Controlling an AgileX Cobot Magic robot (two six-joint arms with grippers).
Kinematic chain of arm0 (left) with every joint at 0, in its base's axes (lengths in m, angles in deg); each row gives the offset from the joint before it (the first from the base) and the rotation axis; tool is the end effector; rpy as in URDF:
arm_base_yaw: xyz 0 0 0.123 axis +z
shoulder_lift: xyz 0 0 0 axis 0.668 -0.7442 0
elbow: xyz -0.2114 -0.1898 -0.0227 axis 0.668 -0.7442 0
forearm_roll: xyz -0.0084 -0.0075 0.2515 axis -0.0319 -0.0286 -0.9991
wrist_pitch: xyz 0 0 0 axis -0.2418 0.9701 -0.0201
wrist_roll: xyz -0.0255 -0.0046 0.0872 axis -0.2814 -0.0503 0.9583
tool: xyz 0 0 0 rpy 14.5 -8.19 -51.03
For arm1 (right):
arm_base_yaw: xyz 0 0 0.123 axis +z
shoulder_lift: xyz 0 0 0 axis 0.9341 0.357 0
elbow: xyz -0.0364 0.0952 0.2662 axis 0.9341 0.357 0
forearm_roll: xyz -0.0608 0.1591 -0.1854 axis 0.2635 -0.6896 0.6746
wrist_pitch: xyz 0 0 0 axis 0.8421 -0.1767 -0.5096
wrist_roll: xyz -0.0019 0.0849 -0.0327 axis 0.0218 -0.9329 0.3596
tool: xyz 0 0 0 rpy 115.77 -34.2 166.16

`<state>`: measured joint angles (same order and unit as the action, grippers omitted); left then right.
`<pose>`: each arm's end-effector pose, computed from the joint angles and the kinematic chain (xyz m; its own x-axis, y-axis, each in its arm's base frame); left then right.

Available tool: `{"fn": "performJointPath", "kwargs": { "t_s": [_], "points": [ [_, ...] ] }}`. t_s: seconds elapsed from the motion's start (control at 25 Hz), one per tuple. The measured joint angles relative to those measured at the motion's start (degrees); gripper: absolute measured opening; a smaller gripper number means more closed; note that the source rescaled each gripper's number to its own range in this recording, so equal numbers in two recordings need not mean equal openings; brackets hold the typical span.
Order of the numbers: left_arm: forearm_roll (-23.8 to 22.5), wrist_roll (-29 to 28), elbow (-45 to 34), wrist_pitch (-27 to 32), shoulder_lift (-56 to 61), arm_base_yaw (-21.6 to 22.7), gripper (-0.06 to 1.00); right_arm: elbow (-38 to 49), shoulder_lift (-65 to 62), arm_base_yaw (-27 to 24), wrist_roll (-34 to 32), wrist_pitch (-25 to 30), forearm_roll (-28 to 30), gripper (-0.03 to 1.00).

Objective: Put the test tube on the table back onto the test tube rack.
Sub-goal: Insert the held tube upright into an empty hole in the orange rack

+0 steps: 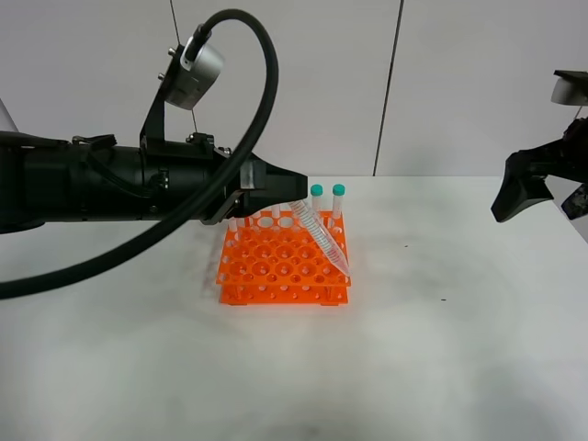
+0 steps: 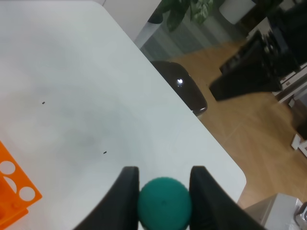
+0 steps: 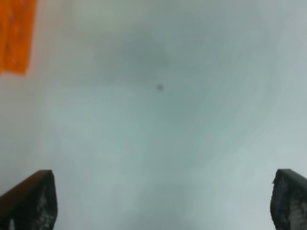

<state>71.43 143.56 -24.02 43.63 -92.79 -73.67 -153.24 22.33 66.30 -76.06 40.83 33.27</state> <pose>0.2315 -0.1878 0.2697 -0.6200 0.0022 -0.7846 0.6185 0.6167 -0.4870 0.2835 0.0015 0.3144 -0.9555 -0.0573 -0.2894 -0.0988 0.9865 0.1308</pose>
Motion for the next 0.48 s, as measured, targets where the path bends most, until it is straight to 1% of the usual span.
{"fn": "performJointPath", "kwargs": {
  "t_s": [0.08,0.28,0.4,0.48],
  "points": [
    [0.00,0.00,0.00,0.00,0.00,0.00,0.00,0.00,0.00,0.00,-0.33,1.31,0.95,0.98],
    [0.00,0.00,0.00,0.00,0.00,0.00,0.00,0.00,-0.98,-0.13,-3.25,1.57,4.80,0.98],
    [0.00,0.00,0.00,0.06,0.00,0.00,0.00,1.10,-3.50,-0.13,-3.51,1.51,5.04,0.98],
    [-0.07,0.00,0.00,0.12,0.00,0.00,0.00,3.61,-6.72,-0.13,-3.56,1.51,5.04,0.98]
  ]
}}
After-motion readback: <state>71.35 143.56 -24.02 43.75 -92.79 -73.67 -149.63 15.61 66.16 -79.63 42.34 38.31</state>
